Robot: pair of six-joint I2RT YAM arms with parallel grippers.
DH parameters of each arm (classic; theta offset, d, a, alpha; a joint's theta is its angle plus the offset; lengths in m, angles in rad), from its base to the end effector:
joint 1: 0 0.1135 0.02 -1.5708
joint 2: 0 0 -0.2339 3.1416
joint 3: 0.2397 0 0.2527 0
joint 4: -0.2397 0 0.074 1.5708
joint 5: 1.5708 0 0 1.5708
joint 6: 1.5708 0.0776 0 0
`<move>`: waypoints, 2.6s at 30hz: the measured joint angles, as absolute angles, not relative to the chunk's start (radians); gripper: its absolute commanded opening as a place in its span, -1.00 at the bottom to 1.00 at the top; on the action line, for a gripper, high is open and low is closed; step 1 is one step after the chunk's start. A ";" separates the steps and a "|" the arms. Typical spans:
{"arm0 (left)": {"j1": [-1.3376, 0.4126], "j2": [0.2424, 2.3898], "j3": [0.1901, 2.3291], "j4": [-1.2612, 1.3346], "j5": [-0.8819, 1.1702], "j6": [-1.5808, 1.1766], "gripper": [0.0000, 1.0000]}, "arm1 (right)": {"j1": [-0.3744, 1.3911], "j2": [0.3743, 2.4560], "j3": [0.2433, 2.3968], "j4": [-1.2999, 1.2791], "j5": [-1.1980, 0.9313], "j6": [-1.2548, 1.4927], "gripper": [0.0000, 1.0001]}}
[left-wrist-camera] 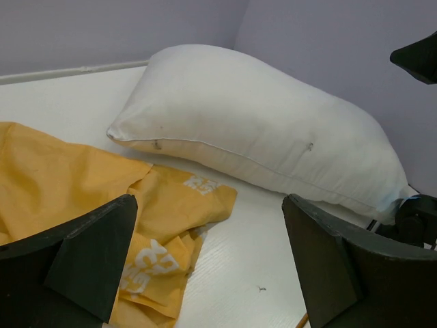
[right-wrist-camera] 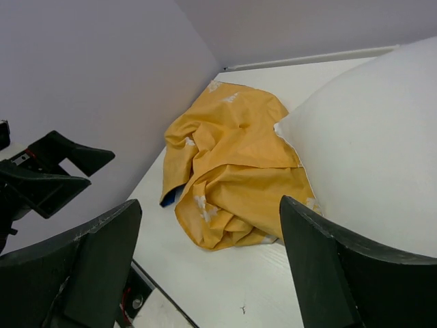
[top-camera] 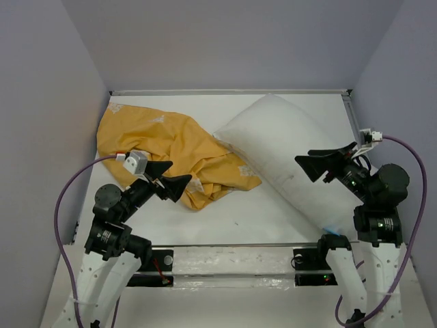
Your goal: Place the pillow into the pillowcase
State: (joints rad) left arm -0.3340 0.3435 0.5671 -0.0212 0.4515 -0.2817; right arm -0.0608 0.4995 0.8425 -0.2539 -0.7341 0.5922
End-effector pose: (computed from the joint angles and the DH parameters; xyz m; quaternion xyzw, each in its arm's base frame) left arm 0.1464 -0.0866 0.3341 0.1895 0.6113 -0.3637 0.6769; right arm 0.1596 0.0424 0.3763 -0.0488 0.6816 0.4146 0.6010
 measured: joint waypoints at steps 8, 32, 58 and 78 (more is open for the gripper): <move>-0.334 0.389 0.573 -0.027 0.434 -0.274 0.98 | 0.009 0.624 0.818 -0.186 -0.756 0.615 0.43; -0.393 0.854 0.761 -0.113 0.027 -0.200 0.49 | 0.899 1.676 1.017 0.160 -0.109 0.475 0.46; -0.687 1.380 0.941 -0.146 -0.248 -0.061 0.24 | 0.911 1.740 0.741 0.469 -0.090 0.570 -1.00; -0.712 1.441 0.956 -0.147 -0.234 -0.019 0.24 | 0.911 1.681 0.696 0.488 -0.089 0.584 -1.00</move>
